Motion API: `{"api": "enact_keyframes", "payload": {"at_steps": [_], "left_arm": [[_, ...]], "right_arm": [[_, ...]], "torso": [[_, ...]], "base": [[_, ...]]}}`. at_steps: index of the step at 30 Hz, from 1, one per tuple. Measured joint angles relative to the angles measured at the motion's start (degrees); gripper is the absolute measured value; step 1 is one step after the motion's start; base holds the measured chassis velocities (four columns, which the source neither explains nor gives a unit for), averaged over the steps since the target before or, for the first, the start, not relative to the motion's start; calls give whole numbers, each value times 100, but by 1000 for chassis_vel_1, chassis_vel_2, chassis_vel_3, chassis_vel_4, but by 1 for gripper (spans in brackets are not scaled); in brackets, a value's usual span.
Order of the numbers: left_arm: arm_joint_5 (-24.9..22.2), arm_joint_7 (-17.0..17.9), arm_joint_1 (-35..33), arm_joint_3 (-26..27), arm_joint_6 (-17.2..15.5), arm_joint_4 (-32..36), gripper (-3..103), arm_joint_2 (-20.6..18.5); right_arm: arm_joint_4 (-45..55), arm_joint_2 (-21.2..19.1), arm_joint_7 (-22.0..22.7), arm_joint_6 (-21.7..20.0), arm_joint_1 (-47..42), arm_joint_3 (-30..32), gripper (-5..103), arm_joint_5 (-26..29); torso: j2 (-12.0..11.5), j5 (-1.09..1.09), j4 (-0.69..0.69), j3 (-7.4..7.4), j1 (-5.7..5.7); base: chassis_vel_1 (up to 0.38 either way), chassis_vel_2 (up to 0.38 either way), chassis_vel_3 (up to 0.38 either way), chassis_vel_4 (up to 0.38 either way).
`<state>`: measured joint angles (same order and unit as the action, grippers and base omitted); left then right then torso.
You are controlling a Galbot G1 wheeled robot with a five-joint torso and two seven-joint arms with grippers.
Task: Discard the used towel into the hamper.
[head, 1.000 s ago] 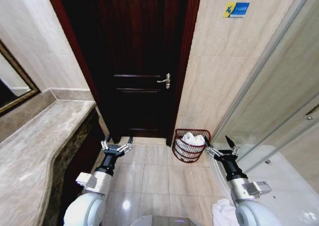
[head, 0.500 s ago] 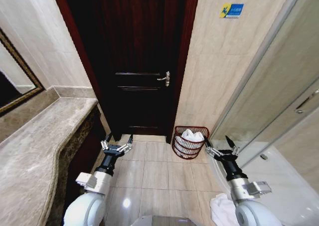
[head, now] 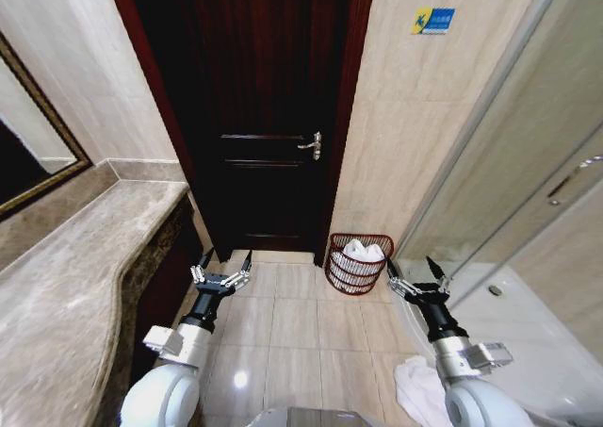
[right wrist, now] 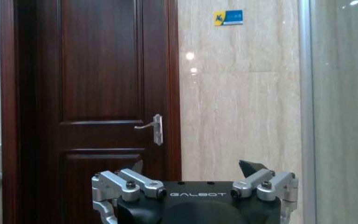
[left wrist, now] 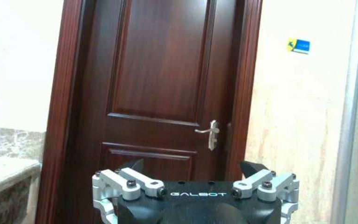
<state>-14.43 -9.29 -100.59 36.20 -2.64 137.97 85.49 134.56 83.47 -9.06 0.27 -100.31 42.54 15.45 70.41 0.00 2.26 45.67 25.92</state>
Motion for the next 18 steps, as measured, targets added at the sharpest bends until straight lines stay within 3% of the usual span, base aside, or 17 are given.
{"api": "enact_keyframes", "payload": {"at_steps": [8, 18], "left_arm": [[0, 0, 3, 0, 0, 0, 100, 0], [0, 0, 3, 0, 0, 0, 100, 0]], "right_arm": [[0, 0, 0, 0, 1, 0, 100, 0], [0, 0, 0, 0, 2, 0, 100, 0]], "torso": [[0, 0, 0, 1, 2], [-2, 0, 0, 1, 4]], "base": [[52, -49, -64, 53], [-59, -6, -4, -54]]}}
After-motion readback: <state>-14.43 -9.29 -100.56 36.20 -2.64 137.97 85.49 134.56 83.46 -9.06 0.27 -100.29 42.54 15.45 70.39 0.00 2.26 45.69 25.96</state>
